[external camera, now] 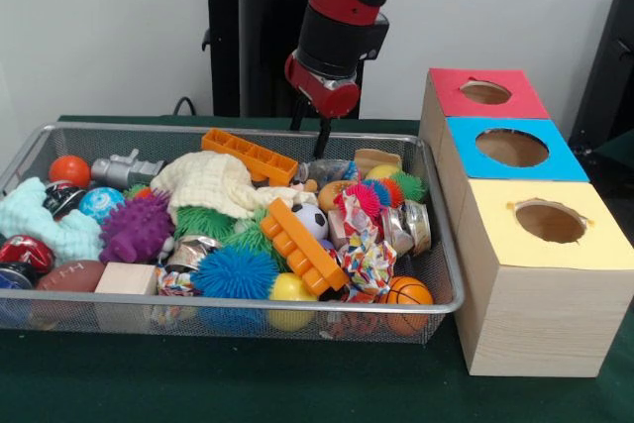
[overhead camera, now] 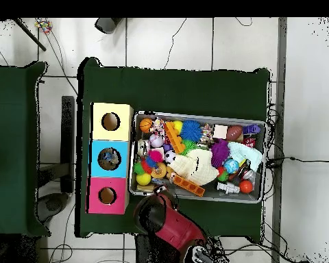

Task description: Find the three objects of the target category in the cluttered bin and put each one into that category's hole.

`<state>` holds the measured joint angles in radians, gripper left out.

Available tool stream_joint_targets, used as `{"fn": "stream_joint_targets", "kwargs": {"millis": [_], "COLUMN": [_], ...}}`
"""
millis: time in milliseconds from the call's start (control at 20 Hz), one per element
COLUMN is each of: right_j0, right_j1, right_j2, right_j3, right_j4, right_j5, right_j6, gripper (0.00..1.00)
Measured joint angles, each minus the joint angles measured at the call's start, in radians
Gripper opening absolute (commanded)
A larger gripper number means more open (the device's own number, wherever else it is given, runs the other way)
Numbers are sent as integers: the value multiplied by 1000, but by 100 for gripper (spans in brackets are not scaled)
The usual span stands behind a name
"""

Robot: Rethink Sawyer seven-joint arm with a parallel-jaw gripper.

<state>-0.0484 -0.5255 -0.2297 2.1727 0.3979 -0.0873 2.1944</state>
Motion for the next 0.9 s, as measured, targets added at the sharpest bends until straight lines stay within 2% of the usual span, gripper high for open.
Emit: {"fn": "stream_joint_targets", "kwargs": {"millis": [350,900], "right_j0": [-2,51], "right_j1": [17,25], "right_j2": [-1,-45], "right_j3": [-27,-97], "right_j4": [0,-1], "right_j5": [45,209], "right_j6": [0,0], "gripper": [100,100]}}
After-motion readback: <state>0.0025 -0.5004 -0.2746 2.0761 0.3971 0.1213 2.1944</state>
